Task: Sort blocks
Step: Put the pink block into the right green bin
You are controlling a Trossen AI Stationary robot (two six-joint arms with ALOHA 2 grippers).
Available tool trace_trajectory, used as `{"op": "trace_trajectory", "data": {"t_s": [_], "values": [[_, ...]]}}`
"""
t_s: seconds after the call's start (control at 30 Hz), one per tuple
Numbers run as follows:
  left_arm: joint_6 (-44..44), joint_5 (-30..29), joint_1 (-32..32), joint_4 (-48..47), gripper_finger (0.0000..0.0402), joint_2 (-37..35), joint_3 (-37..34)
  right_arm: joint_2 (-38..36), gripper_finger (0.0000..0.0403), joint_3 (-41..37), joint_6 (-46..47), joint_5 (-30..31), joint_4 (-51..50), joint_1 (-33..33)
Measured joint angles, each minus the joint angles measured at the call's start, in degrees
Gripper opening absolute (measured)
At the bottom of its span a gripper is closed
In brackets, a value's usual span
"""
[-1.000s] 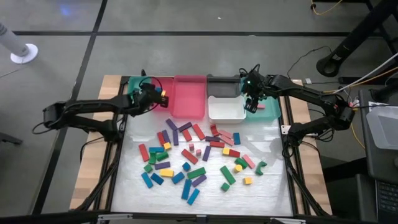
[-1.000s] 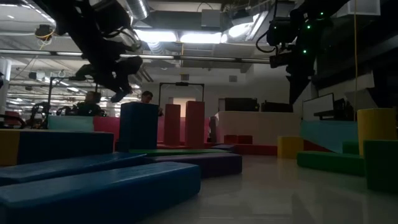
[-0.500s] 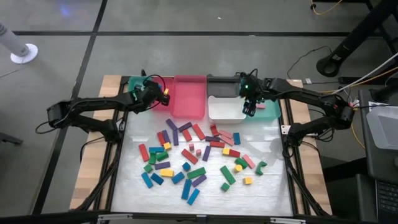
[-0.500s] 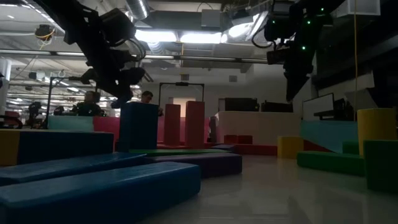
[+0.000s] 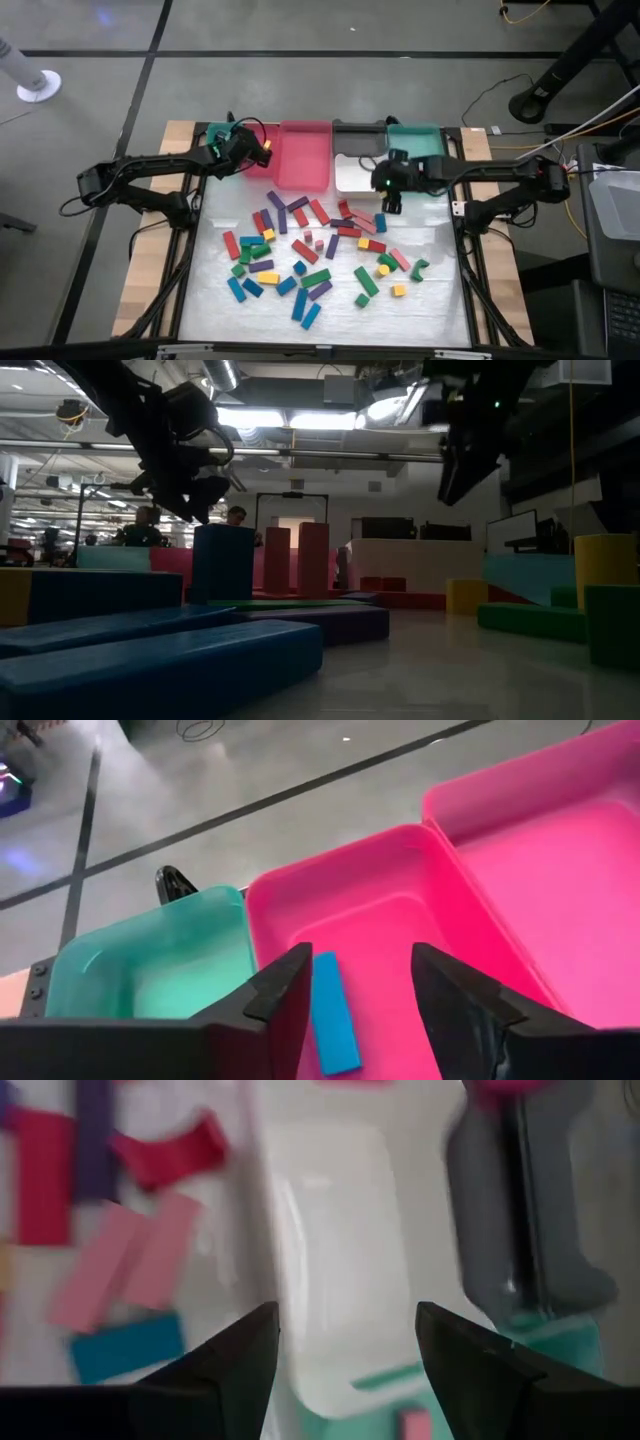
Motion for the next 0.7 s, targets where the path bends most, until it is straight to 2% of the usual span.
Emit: {"op": "trace_trajectory", "data": {"t_s": [0.1, 0.2, 0.37, 0.6, 0.7], "values": [[-1.15, 0.11, 0.21, 0.04, 0.0183, 0.00, 0.00, 0.00, 0.0237, 0.00, 2.03, -1.05, 3.52, 3.89], [-2.95, 0.25, 0.10, 0.09, 0.0193, 0.00, 0.01, 0.34, 0.0237, -0.02, 2.58, -5.12, 7.93, 7.50], [-2.64, 3.84, -0.26, 1.74, 0.0196, -0.02, 0.00, 3.75, 0.0237, 0.02, 2.44, -8.62, 16.69, 12.50], [-1.60, 6.80, -1.15, 1.22, 0.0196, -0.13, 0.00, 12.18, 0.0237, 0.03, 0.07, -9.33, 27.21, 15.47], [-1.62, 7.53, -1.59, 1.20, 0.0196, -0.11, 0.00, 14.88, 0.0237, 0.04, 0.00, -13.28, 31.69, 15.39]]}}
